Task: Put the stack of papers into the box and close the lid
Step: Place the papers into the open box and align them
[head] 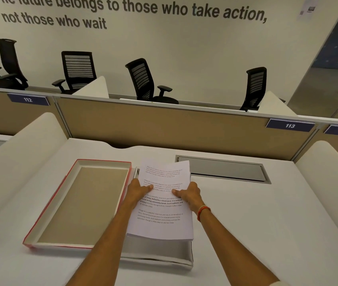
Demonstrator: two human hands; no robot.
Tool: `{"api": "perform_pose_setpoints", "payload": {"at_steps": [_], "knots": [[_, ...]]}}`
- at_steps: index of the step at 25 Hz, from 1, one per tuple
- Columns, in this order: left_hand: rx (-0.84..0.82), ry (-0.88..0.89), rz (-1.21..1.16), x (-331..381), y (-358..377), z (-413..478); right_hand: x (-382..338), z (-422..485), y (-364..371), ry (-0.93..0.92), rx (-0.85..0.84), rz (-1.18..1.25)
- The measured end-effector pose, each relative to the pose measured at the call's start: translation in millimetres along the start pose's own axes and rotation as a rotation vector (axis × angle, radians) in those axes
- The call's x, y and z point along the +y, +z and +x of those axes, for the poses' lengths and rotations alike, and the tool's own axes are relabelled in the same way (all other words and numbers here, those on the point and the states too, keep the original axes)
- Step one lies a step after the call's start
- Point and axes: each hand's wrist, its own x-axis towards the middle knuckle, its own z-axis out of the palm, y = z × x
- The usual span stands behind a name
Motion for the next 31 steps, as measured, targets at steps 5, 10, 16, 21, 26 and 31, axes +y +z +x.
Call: {"api": "perform_pose_setpoints", "payload": {"at_steps": [5, 10, 16, 21, 26, 31], "knots": [[0.001, -0.016, 0.02, -14.8, 1.1, 9.6, 12.9, 8.1, 10.0, 0.032, -0.024, -0.004], [0.005, -0.032, 0.033, -29.7, 0.0, 18.6, 20.7, 13.7, 17.4, 0.057, -0.069, -0.027], [0.003, -0.076, 0.043, -45.8, 5.6, 25.9, 29.1, 18.0, 24.4, 0.14, -0.069, -0.046], [0.008, -0.102, 0.067, -53.1, 10.3, 31.1, 32.2, 23.1, 27.0, 0.153, -0.111, -0.114], [0.037, -0.13, 0.091, -57.1, 10.7, 34.2, 34.3, 26.9, 29.0, 0.14, -0.142, -0.16], [0.03, -0.149, 0.117, -64.0, 10.1, 35.0, 35.6, 25.0, 30.5, 0.148, -0.136, -0.203]]}}
